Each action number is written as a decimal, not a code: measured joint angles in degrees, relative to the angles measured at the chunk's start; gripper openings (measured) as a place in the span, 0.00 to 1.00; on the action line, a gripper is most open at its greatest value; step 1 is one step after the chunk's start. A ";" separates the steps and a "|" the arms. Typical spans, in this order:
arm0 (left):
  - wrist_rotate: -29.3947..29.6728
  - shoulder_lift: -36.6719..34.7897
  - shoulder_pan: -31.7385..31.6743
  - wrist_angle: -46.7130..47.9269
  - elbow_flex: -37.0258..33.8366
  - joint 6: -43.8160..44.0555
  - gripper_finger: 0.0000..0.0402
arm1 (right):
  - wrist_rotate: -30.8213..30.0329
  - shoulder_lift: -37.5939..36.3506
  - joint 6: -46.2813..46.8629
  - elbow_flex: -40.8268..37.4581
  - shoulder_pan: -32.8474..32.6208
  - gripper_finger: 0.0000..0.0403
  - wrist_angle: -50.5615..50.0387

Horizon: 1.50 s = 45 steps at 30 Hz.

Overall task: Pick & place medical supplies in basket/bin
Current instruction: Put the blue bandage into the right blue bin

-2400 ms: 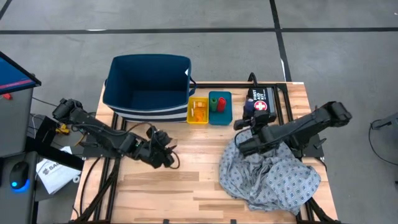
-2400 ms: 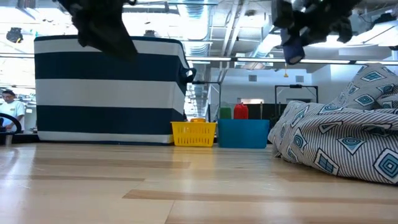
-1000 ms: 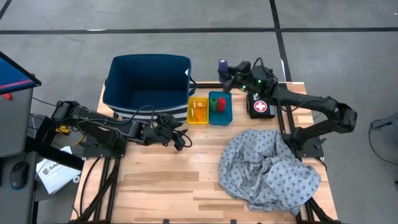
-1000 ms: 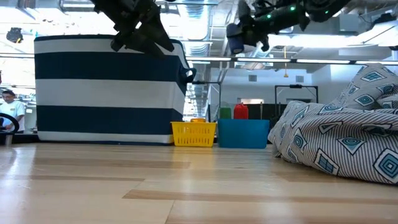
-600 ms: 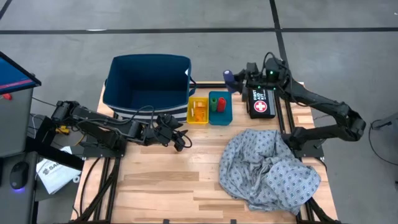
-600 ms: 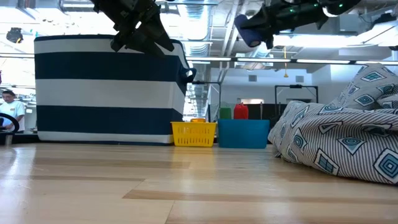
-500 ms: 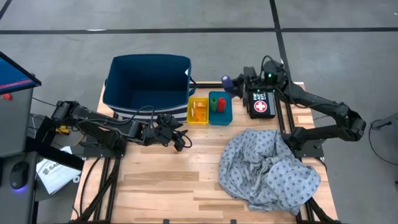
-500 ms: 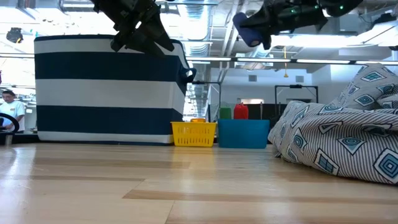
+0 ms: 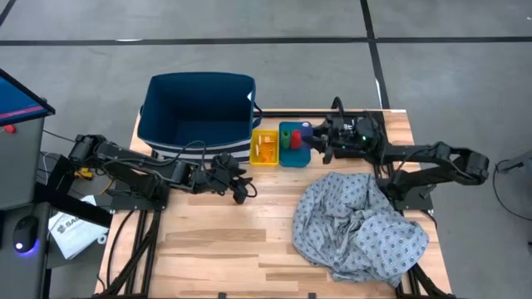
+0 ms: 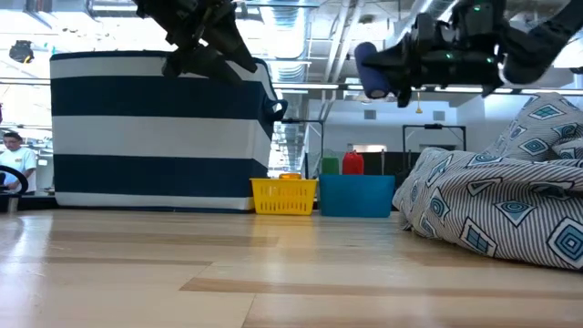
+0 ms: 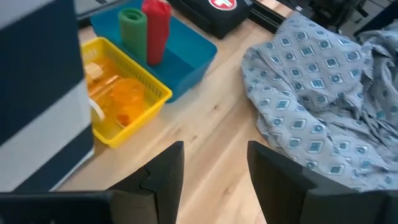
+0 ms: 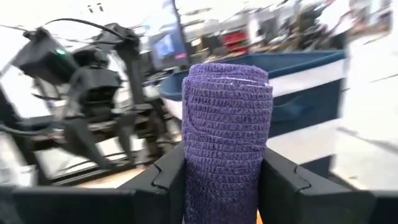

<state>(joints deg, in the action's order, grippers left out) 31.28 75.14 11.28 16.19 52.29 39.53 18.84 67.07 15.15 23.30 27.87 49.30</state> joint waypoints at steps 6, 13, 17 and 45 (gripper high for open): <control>-4.06 0.01 -1.41 0.02 0.00 1.57 0.42 | -15.36 1.74 -5.40 -6.31 -5.19 0.35 10.31; -4.73 0.01 -2.72 0.02 0.00 1.42 0.42 | -27.24 12.69 -6.91 -8.61 -9.46 0.36 22.40; -4.71 0.01 -2.81 0.04 0.00 1.38 0.42 | -32.47 23.59 -4.49 -8.62 -10.73 0.36 34.64; -7.76 -0.01 0.97 0.41 0.00 -0.33 0.42 | -42.05 30.57 14.54 -1.09 -38.99 0.34 21.94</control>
<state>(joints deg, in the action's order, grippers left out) 23.52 75.13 12.25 16.59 52.29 39.20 -23.21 97.64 29.68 22.21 -11.12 71.23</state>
